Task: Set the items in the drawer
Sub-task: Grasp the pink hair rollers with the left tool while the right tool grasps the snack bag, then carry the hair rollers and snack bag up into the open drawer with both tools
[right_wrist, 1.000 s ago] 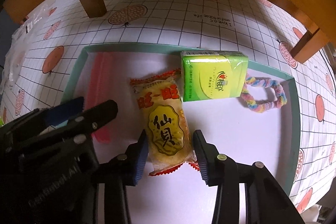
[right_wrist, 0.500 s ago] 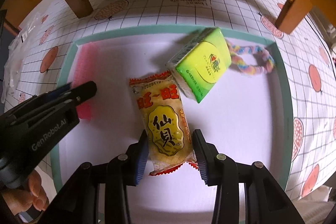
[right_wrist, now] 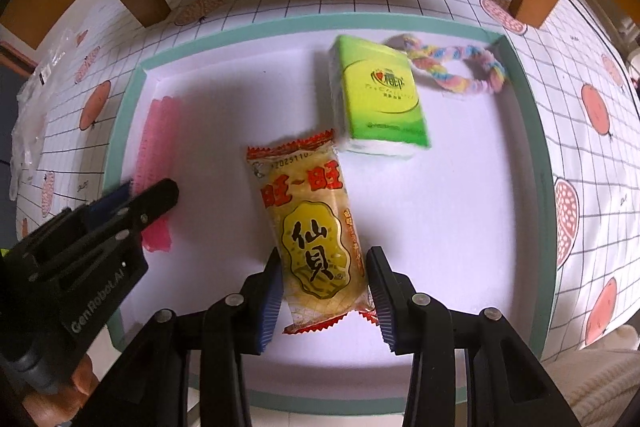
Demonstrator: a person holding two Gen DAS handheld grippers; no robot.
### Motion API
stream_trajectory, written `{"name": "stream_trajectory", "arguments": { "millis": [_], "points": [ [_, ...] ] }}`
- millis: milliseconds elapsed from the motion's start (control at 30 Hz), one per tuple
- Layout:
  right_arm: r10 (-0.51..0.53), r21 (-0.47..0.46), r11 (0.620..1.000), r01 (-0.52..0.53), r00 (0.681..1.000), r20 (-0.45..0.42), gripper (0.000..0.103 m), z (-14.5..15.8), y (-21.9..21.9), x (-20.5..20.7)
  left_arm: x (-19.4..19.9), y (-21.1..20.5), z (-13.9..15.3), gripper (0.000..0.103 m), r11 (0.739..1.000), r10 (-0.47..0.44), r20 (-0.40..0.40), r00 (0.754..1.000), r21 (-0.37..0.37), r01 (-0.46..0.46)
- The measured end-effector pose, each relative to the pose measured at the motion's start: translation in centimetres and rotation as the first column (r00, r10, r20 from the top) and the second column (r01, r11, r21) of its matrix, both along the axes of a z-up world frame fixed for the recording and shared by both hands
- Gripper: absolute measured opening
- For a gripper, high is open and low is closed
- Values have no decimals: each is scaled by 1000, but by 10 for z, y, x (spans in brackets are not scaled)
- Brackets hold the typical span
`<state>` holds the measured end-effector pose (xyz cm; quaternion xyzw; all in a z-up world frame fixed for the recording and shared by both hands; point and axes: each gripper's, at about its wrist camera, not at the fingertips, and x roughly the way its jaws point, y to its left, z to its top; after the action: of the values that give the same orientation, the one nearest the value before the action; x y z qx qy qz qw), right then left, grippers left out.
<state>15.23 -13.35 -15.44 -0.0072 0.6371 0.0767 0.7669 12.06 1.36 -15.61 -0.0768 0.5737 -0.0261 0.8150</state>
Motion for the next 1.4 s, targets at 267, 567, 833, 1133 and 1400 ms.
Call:
{"name": "stream_trajectory", "arguments": {
  "millis": [267, 567, 833, 1133, 1400],
  "points": [
    [-89, 158, 983, 92, 996, -26, 42, 3, -15, 16, -8, 4, 4, 28, 999, 22, -25, 999, -31, -23],
    [-118, 265, 958, 105, 992, 34, 42, 31, -27, 21, -14, 13, 12, 28, 996, 56, -40, 998, -62, -58],
    [-141, 265, 958, 105, 983, 119, 42, 62, -38, -7, -15, 18, 59, 28, 991, 44, 62, 997, -128, -35],
    [-133, 282, 958, 56, 957, 260, 42, 118, -34, -16, -16, 0, 140, 28, 988, -23, 261, 965, -141, 62],
    [-153, 312, 950, 26, 909, 389, 42, 173, -39, -21, -23, -3, 197, 28, 983, -46, 388, 920, -145, 111]
  ]
}}
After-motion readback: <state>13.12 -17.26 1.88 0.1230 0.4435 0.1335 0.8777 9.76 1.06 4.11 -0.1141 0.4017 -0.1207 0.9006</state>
